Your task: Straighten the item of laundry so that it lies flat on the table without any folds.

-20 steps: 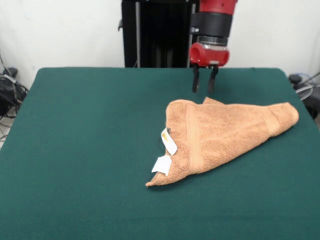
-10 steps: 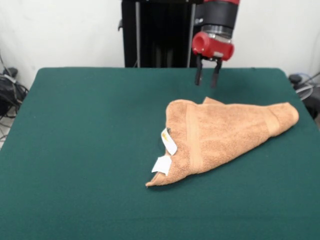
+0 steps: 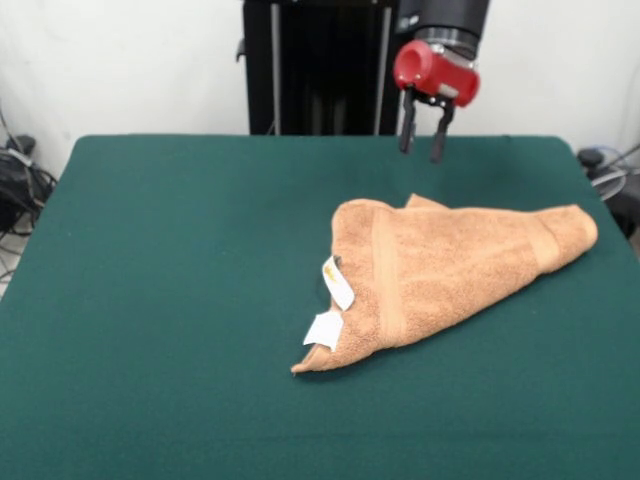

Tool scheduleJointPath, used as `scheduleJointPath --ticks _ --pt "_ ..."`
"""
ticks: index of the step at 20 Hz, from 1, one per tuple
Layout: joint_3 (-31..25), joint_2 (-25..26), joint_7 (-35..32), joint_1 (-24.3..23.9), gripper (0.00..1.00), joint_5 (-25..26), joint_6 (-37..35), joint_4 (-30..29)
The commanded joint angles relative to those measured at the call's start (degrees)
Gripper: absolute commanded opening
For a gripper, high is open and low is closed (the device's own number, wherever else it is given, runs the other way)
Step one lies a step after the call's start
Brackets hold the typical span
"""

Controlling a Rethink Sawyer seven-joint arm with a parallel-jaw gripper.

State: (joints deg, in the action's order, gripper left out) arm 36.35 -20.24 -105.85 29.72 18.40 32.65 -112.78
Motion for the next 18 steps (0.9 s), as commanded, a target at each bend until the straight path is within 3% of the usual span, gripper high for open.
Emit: scheduleJointPath --ticks 1,18 --pt "-1.3 3.8 -6.9 1.1 1.00 -6.2 2.8 -1.9" --pt "-2.5 5.5 -7.3 -0.8 1.00 -6.5 5.8 -1.8"
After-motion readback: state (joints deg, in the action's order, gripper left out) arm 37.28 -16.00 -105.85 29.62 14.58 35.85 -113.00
